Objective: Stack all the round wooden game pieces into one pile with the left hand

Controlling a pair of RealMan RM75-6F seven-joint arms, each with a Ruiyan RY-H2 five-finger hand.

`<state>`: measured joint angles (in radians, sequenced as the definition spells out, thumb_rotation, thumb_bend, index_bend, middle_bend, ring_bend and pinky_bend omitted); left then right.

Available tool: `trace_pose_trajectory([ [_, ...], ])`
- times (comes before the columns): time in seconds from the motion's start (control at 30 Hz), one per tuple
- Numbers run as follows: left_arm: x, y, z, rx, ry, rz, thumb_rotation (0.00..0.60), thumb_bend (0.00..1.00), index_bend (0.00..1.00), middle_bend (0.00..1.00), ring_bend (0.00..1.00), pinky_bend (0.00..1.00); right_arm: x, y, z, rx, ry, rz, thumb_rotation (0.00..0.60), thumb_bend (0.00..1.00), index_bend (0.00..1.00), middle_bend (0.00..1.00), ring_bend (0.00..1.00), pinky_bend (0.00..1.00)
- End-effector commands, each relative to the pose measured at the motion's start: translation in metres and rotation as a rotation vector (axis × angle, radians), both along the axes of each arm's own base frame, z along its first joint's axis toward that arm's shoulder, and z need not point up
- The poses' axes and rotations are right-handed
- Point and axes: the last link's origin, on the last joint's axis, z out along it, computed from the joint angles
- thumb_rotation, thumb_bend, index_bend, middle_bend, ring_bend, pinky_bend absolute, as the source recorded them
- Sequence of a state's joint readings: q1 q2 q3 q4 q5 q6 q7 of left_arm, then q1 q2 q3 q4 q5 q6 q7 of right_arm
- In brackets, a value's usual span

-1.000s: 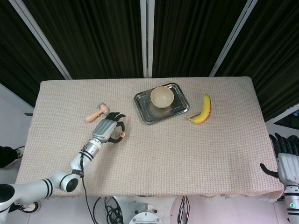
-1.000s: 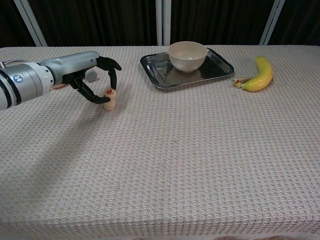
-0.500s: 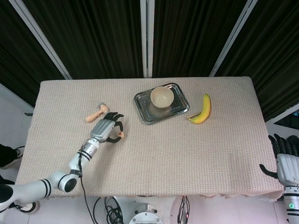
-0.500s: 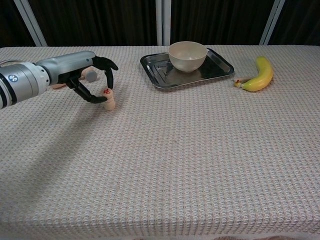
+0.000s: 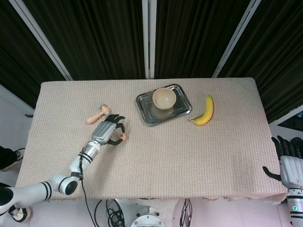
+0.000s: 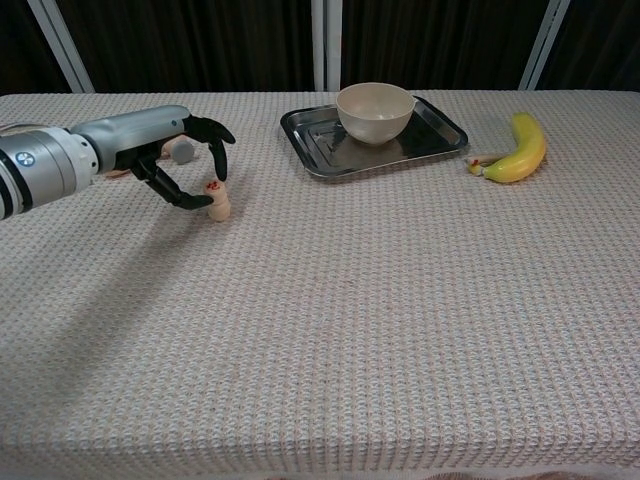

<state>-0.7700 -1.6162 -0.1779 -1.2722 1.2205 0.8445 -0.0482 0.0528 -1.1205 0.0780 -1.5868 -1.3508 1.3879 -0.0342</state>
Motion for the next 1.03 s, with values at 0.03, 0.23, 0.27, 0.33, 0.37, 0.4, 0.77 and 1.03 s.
trace_pose_trajectory([
  [0.03,0.0,0.0,0.001,0.003,-0.003,0.002,0.6,0.28,0.43,0.1,0.0,0.0,0.0,0.0,0.0,-0.001,0.0,0.001,0.6,0.14,0.0,0.0,0.0,0.0],
  [0.23,0.002,-0.007,0.014,0.024,-0.012,-0.018,0.6,0.28,0.38,0.1,0.0,0.0,0.002,0.0,0.001,-0.005,-0.002,0.008,0.6,0.14,0.0,0.0,0.0,0.0],
  [0.27,0.0,-0.011,0.02,0.037,-0.011,-0.027,0.6,0.28,0.36,0.09,0.0,0.0,0.003,0.0,0.002,-0.007,-0.002,0.011,0.6,0.14,0.0,0.0,0.0,0.0],
  [0.33,-0.005,-0.019,0.032,0.076,-0.01,-0.042,0.6,0.28,0.33,0.09,0.0,0.0,0.004,0.0,0.003,-0.01,-0.002,0.017,0.6,0.14,0.0,0.0,0.0,0.0],
  [0.37,-0.008,-0.024,0.039,0.104,-0.008,-0.049,0.6,0.26,0.31,0.09,0.0,0.0,0.004,0.0,0.003,-0.011,-0.003,0.02,0.6,0.14,0.0,0.0,0.0,0.0],
  [0.4,-0.015,-0.031,0.049,0.153,-0.001,-0.057,0.6,0.23,0.3,0.1,0.0,0.0,0.005,0.001,0.004,-0.011,-0.002,0.025,0.6,0.14,0.0,0.0,0.0,0.0],
  [0.77,-0.115,-0.102,0.124,0.56,0.436,-0.105,0.363,0.0,0.06,0.05,0.0,0.0,0.021,0.01,0.006,-0.016,0.09,0.136,0.6,0.04,0.0,0.0,0.0,0.0],
  [1.03,-0.138,-0.132,0.145,0.519,0.432,-0.036,0.294,0.0,0.06,0.04,0.0,0.0,0.028,0.009,0.0,0.001,0.121,0.146,0.6,0.03,0.0,0.0,0.0,0.0],
])
